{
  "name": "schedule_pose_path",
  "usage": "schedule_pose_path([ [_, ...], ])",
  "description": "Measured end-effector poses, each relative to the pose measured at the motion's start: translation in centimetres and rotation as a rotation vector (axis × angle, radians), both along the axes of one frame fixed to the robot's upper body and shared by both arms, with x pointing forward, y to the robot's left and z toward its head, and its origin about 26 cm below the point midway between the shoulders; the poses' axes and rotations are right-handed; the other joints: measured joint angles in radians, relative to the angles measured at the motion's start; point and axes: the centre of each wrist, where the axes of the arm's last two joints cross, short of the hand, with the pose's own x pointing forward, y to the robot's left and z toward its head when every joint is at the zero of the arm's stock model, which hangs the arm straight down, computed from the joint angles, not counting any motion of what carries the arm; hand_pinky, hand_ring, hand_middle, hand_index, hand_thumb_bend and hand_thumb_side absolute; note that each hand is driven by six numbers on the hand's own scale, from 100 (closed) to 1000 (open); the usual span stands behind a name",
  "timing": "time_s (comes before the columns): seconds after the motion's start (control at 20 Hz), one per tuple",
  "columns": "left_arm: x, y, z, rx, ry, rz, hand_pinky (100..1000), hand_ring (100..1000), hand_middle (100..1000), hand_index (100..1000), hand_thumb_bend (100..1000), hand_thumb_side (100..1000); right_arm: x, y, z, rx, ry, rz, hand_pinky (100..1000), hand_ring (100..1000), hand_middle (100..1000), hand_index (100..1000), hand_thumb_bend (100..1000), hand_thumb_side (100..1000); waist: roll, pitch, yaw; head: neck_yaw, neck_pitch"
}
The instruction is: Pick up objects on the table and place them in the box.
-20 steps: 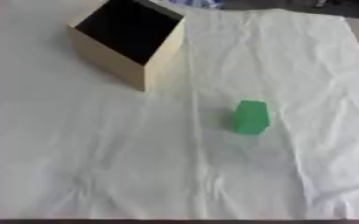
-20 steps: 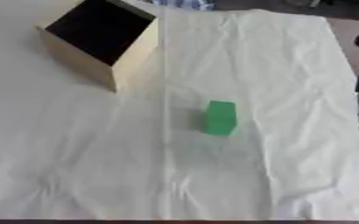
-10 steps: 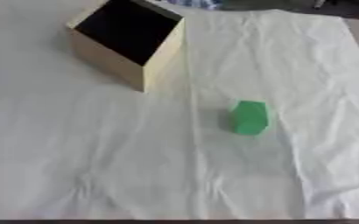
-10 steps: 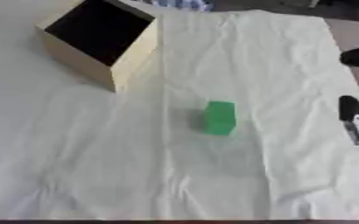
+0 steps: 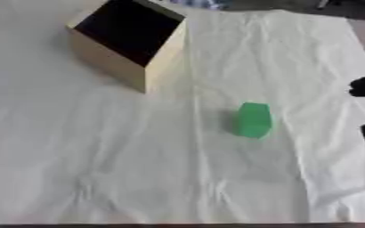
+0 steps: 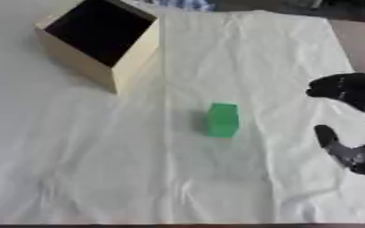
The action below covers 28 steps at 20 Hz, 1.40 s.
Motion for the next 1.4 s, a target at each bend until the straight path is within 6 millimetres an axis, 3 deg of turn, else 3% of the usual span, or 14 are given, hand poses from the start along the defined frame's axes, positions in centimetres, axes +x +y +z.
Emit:
schedule_pose_path([
  [0.3,0.0,-0.2,0.0,0.006,0.004,-0.011,619,771,776,847,342,525,0.5,1.0,0.6,-0.079,0.096,0.026,848,866,832,898,100,875,0.000,0.001,0.009,-0.009,0.000],
  [0.75,0.1,-0.5,0.0,0.008,0.017,-0.038,618,770,777,847,337,528,1.4,2.8,2.0,-0.085,0.192,0.036,855,877,828,926,100,771,-0.002,0.001,0.023,-0.024,0.000],
  [1.0,0.1,-0.6,-0.1,0.011,0.024,-0.051,617,770,777,847,335,529,2.0,4.1,3.3,-0.108,0.227,0.001,847,869,811,938,296,671,-0.007,0.001,0.034,-0.034,0.000],
  [1.4,0.1,-0.7,-0.1,0.012,0.033,-0.063,617,770,777,847,328,532,2.6,5.7,4.3,-0.133,0.260,-0.090,844,876,815,940,338,633,-0.014,0.001,0.041,-0.040,0.000],
])
